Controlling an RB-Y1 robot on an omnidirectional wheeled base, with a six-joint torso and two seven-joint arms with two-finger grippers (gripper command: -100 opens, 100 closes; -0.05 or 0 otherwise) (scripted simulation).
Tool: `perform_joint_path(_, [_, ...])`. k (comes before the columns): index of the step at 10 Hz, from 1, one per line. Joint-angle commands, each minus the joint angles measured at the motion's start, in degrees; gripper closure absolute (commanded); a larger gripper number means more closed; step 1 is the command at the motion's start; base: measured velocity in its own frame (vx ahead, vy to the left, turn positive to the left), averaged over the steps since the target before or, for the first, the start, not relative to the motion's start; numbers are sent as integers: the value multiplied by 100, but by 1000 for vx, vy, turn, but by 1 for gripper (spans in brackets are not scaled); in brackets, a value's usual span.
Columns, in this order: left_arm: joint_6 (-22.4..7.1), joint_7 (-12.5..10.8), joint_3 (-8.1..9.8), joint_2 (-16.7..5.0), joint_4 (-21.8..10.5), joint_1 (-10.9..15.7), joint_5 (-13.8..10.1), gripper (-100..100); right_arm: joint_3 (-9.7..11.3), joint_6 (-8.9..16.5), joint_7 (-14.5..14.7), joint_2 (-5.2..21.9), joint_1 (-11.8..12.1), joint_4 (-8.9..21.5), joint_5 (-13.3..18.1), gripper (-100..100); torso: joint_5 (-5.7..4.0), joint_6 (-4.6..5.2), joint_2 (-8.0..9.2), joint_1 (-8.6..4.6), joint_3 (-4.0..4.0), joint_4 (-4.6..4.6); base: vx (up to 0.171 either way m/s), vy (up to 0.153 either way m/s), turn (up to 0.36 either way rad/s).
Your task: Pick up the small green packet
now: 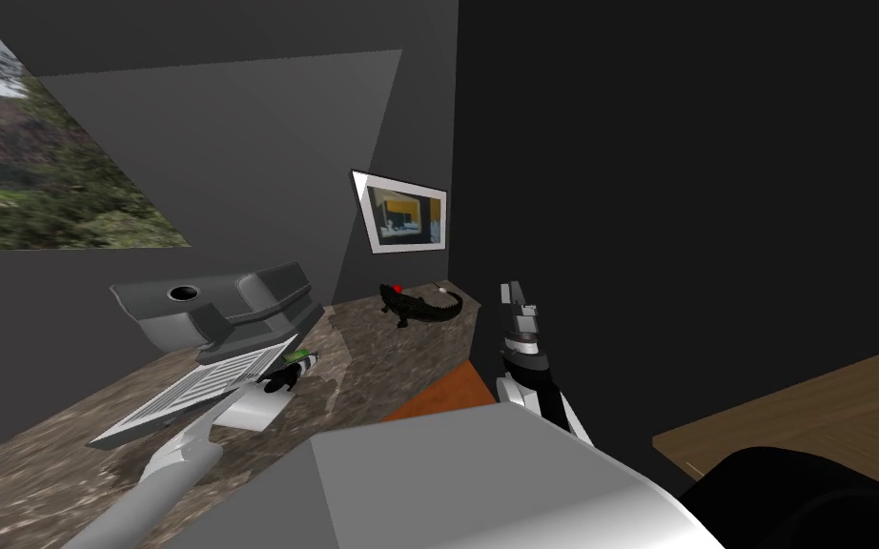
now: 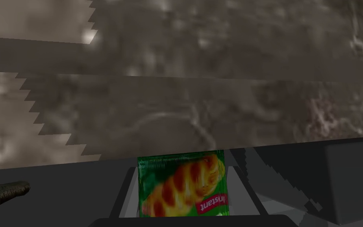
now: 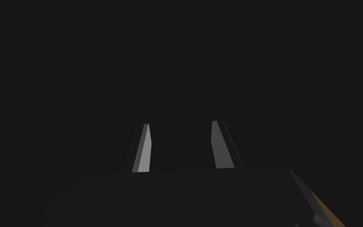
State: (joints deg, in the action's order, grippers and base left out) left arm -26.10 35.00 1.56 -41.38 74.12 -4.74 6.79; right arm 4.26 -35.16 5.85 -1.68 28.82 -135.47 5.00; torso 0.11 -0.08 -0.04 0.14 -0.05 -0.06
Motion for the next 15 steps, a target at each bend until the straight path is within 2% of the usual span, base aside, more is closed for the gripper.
perform_joint_path(1, [0,0,0,0,0,0,0,0,0,0,0,0,0,0,0,0,0,0,0,0,0,0,0,0,0])
perform_joint_path(2, [46,-146,114,46,264,-270,126,100,0,0,0,0,0,0,0,0,0,0,0,0,0,0,43,-13,-48])
perform_joint_path(3, [112,-299,223,48,411,-431,216,100,0,0,0,0,0,0,0,0,0,2,-10,-5,-5,-1,111,-19,-62])
perform_joint_path(4, [112,-299,223,48,501,-600,216,100,0,0,0,0,1,0,0,0,-2,7,-32,-9,-16,-2,98,-19,-38])
perform_joint_path(5, [179,-453,332,50,732,-767,305,100,0,0,0,0,1,0,0,0,1,4,-34,-8,-19,-6,85,-27,-44])
perform_joint_path(6, [179,-453,332,50,737,-961,305,100,0,0,0,0,1,0,0,0,-1,6,-32,-11,-17,-4,64,-11,-27])
perform_joint_path(7, [245,-607,442,52,973,-1184,394,100,0,0,0,0,1,0,0,0,1,-2,-22,-4,-13,-6,64,-3,-33])
perform_joint_path(8, [245,-607,442,52,973,-1346,394,100,0,0,0,0,1,0,0,0,-1,2,-22,-1,-12,-3,58,1,-27])
perform_joint_path(9, [245,-607,442,52,973,-1369,394,100,0,0,0,0,1,0,0,0,1,-3,-20,2,-13,-7,25,1,3])
perform_joint_path(10, [312,-761,551,54,1210,-1592,483,100,0,0,0,0,0,0,0,0,1,-5,-9,1,-8,-6,47,-8,-40])
perform_joint_path(11, [312,-761,551,54,1210,-1735,483,100,0,0,0,0,0,0,0,0,0,-3,-12,-2,-8,-5,56,-5,-28])
perform_joint_path(12, [378,-915,661,56,1446,-1940,572,100,0,0,0,0,1,0,0,0,3,-6,-13,-1,-10,-8,67,-19,-37])
perform_joint_path(13, [378,-915,661,56,1446,-2101,572,100,0,0,0,0,1,0,0,0,0,-2,-18,-6,-11,-5,58,-16,-26])
perform_joint_path(14, [445,-1069,770,58,1682,-2301,662,100,0,0,0,0,1,0,0,0,3,-5,-15,-5,-12,-8,69,-12,-39])
perform_joint_path(15, [445,-1069,770,58,1682,-2461,662,100,0,0,0,0,1,0,0,0,0,-1,-21,-4,-12,-6,64,0,-27])
